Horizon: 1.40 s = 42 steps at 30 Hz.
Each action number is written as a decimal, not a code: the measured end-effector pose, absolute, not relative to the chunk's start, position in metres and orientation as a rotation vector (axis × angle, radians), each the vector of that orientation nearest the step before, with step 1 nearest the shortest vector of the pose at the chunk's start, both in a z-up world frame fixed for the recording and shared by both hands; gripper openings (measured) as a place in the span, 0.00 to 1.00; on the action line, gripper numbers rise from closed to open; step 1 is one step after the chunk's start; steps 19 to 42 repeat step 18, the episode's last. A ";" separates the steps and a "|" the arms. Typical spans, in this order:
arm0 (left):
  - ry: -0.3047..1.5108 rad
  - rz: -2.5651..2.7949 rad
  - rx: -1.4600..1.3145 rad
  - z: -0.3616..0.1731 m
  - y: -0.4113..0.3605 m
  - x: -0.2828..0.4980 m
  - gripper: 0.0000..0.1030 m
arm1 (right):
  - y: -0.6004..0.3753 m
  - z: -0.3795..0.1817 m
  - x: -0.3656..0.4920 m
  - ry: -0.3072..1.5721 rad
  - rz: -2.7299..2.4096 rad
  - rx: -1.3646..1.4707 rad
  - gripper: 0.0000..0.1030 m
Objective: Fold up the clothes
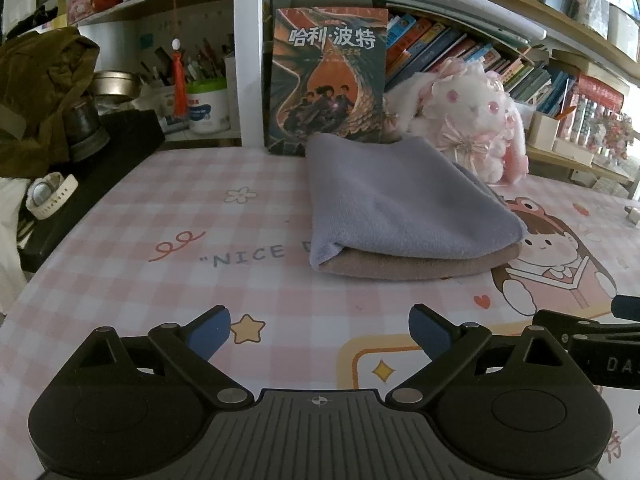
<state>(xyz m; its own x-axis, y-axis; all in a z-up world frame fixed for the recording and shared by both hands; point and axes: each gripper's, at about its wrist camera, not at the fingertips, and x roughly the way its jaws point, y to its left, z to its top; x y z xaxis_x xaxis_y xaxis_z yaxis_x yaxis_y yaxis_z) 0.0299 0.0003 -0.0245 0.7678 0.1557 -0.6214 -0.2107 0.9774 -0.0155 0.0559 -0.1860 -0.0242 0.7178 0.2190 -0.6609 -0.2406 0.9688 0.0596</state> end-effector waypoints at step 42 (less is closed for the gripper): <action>0.671 0.211 -0.095 -0.031 0.000 0.029 1.00 | -0.186 -0.026 0.058 0.738 0.249 -0.023 1.00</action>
